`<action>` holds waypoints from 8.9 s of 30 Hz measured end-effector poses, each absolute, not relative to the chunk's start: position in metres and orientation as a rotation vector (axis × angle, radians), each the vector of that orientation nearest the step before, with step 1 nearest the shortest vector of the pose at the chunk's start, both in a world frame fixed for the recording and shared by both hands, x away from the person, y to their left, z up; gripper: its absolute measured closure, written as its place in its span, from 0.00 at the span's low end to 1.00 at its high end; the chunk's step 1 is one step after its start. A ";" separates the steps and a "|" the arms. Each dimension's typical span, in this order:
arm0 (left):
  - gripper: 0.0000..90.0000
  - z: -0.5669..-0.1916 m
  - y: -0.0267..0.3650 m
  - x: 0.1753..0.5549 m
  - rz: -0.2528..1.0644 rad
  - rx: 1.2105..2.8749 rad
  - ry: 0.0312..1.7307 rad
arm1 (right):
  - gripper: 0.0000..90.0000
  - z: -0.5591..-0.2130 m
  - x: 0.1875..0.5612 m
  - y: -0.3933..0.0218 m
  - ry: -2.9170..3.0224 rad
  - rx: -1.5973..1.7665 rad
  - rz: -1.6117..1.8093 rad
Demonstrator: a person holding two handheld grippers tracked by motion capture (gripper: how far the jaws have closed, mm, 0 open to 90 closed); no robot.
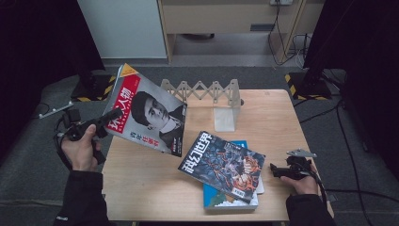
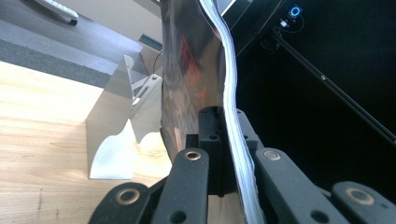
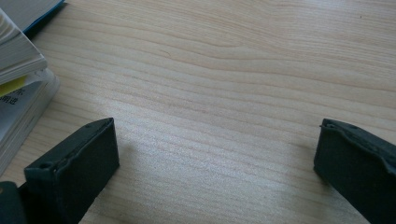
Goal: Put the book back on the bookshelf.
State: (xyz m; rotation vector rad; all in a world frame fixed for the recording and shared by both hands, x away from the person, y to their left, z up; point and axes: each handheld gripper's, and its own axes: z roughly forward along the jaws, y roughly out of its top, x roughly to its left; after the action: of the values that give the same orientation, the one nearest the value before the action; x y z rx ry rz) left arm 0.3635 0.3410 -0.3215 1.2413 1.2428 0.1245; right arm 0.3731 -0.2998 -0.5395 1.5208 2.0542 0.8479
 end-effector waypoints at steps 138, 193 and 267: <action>0.96 -0.328 0.214 0.488 0.901 1.614 1.373 | 0.00 -0.540 0.374 -0.300 2.057 1.516 0.851; 0.43 -0.374 0.271 0.393 0.682 1.537 1.199 | 0.00 -0.540 0.374 -0.300 2.056 1.517 0.850; 0.31 -0.509 0.179 0.353 0.156 1.864 1.097 | 0.33 -0.481 0.349 -0.239 2.056 1.376 1.154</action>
State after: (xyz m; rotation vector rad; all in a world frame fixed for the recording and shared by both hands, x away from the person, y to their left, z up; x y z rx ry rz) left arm 0.3530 0.1794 -0.5089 1.8638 1.0966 0.1565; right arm 0.3488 -0.2386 -0.4809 1.3759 2.0565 1.1543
